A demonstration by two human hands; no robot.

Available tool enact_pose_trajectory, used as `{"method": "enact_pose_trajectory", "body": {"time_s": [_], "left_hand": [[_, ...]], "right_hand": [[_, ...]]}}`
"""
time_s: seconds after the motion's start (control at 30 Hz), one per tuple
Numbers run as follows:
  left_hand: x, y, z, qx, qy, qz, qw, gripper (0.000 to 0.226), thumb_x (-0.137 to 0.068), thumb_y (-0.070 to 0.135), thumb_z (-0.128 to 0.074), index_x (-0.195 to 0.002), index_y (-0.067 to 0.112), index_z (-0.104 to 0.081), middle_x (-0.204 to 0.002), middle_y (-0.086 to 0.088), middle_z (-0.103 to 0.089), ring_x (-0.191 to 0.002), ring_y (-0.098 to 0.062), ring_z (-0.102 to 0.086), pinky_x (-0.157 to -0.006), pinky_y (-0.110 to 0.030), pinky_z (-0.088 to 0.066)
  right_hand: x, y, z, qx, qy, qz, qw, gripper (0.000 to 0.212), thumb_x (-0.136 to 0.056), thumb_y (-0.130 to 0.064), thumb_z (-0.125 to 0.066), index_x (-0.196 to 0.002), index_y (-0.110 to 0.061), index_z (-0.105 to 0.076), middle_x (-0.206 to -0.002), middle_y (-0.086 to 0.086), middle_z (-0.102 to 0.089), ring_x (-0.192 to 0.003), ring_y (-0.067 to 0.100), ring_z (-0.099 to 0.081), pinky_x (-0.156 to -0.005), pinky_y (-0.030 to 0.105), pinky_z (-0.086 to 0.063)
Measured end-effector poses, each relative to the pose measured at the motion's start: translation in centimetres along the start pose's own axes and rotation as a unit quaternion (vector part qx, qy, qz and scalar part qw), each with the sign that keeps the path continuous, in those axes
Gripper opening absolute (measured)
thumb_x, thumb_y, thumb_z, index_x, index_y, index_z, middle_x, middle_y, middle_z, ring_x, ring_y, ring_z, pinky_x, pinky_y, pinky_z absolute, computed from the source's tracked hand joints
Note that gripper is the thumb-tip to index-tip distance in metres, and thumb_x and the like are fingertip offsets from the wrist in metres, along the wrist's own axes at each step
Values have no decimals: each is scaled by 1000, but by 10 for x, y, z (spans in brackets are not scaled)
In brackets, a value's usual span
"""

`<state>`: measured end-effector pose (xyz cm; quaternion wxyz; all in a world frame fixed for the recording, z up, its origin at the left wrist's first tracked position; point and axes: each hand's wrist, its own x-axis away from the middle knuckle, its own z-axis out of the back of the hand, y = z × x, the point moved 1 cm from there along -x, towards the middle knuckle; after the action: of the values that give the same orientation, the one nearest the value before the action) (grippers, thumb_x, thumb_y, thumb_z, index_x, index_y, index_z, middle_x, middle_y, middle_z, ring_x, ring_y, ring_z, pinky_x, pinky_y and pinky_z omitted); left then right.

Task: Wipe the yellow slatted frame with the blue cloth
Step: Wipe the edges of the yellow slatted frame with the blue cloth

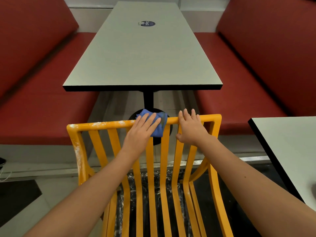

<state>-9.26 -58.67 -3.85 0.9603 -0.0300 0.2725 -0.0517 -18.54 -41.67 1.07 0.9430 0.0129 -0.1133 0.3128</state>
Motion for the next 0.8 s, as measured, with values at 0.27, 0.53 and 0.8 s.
{"method": "enact_pose_trajectory", "body": {"time_s": [0.27, 0.53, 0.8], "left_hand": [[-10, 16, -7, 38, -3, 77, 996, 63, -70, -9, -68, -129, 6, -53, -124, -14, -59, -118, -32, -53, -108, -43, -28], [8, -6, 1, 8, -1, 60, 998, 60, -69, -9, -60, -127, 4, -53, -127, -17, -57, -120, -36, -51, -105, -49, -27], [-11, 8, -5, 44, 11, 65, 997, 47, -78, -2, -46, -123, 3, -57, -117, -15, -63, -110, -32, -59, -103, -46, -35]], "right_hand": [[1, -17, -8, -24, 48, 56, 997, 78, -91, -25, -51, -150, -10, -3, -159, 8, -3, -146, 27, 4, -118, 46, -4], [1, -17, -10, -32, 56, 56, 996, 76, -91, -26, -51, -150, -12, -5, -159, 6, -9, -146, 26, -2, -119, 45, -4], [-1, -18, -8, -25, 45, 50, 997, 78, -91, -27, -51, -150, -11, -4, -159, 6, -7, -146, 27, 0, -118, 46, -4]]}}
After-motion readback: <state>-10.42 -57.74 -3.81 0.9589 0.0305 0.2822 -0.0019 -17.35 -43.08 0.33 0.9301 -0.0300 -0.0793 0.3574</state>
